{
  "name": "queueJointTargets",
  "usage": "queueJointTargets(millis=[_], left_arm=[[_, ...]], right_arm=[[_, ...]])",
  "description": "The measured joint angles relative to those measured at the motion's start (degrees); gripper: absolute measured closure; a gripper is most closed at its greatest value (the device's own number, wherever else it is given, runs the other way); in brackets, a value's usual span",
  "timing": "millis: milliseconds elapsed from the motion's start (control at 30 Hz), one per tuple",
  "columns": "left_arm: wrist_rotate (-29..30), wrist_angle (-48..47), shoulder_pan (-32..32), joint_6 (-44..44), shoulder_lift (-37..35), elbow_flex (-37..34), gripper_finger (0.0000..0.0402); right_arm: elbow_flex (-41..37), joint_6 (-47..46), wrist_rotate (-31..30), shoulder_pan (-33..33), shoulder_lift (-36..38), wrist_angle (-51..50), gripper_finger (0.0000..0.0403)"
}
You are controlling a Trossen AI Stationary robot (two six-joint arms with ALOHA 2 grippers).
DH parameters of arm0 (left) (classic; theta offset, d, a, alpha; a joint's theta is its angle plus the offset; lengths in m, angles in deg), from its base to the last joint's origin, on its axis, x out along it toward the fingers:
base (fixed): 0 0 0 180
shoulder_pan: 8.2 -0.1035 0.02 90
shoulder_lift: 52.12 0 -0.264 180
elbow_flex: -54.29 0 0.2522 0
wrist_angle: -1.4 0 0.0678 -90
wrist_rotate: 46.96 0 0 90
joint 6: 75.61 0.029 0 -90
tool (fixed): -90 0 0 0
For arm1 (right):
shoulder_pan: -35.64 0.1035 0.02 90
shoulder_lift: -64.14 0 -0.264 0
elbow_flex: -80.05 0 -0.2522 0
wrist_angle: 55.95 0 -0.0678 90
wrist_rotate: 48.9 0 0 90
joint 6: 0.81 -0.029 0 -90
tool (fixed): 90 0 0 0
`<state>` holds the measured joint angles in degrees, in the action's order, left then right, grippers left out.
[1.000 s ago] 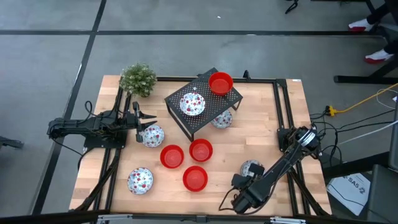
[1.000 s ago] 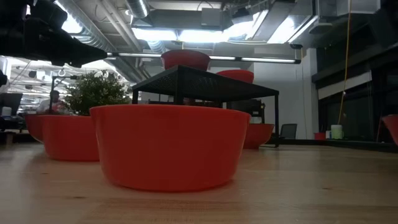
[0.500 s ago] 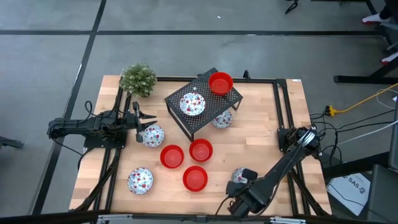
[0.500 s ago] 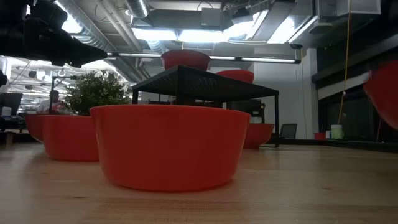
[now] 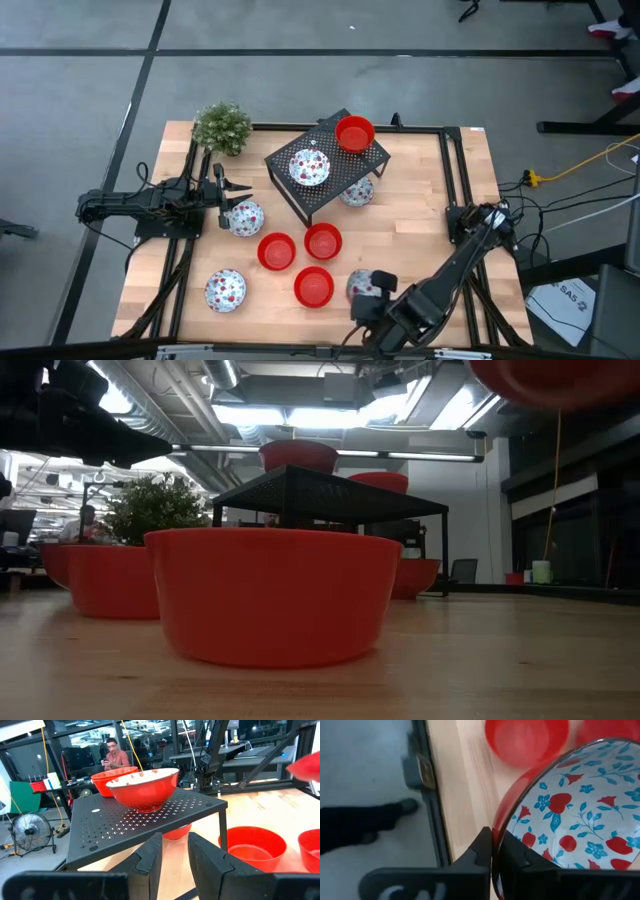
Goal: Pick & Place Mini bowls
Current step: Stack the white patterned bowl on the white patterned bowl on the shelf
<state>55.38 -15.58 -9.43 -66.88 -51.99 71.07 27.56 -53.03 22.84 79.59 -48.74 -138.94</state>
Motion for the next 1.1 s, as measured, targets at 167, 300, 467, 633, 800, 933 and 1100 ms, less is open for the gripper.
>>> queueJointTargets(millis=[167, 300, 467, 633, 800, 933, 1100], left_arm=[[0.0, 0.0, 0.0, 0.0, 0.0, 0.0, 0.0313], [0.0, 0.0, 0.0, 0.0, 0.0, 0.0, 0.0313], [0.0, 0.0, 0.0, 0.0, 0.0, 0.0, 0.0313], [0.0, 0.0, 0.0, 0.0, 0.0, 0.0, 0.0313], [0.0, 0.0, 0.0, 0.0, 0.0, 0.0, 0.0313], [0.0, 0.0, 0.0, 0.0, 0.0, 0.0, 0.0313], [0.0, 0.0, 0.0, 0.0, 0.0, 0.0, 0.0313]], right_arm=[[6.2, 5.3, -3.3, -1.4, 0.0, -0.1, 0.0391], [10.3, 10.0, -4.5, -3.1, 0.0, 0.0, 0.0391], [13.9, 16.4, -4.7, -5.7, 0.0, 0.0, 0.0391], [15.9, 24.9, -4.8, -8.5, 0.0, 0.2, 0.0391], [16.2, 35.2, -4.8, -11.7, 0.0, 0.2, 0.0391], [16.2, 41.9, -4.6, -14.9, 0.0, 0.2, 0.0391], [16.2, 48.7, -4.3, -19.6, 0.0, 0.9, 0.0391]])
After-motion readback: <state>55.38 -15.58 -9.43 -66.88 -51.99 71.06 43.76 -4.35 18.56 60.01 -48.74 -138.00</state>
